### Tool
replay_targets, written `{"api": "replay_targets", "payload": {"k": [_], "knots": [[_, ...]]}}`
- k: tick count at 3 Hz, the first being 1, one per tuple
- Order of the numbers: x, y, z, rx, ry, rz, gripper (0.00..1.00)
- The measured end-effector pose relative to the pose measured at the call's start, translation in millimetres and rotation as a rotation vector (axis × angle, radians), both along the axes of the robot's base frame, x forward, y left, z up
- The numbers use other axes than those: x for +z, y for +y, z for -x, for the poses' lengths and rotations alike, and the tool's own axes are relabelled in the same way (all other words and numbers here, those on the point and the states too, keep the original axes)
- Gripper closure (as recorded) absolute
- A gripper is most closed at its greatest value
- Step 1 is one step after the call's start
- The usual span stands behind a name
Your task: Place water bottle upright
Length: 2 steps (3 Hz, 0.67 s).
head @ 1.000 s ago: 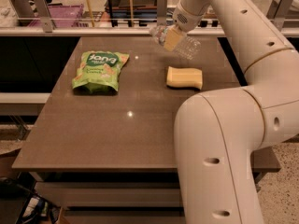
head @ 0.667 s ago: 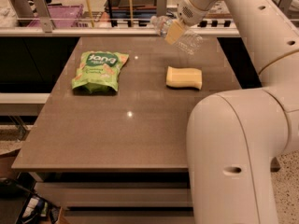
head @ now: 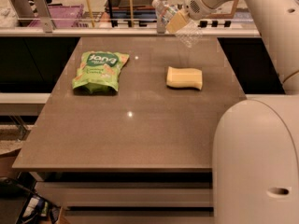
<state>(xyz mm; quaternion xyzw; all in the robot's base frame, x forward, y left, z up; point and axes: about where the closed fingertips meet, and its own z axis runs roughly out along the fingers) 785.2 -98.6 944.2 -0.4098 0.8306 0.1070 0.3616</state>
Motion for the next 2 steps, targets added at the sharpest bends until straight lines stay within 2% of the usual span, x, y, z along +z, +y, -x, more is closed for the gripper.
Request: {"api": "replay_targets", "payload": {"k": [2], "knots": [[26.2,0.1,12.8,-0.005,-0.136,-0.128,1.00]]}}
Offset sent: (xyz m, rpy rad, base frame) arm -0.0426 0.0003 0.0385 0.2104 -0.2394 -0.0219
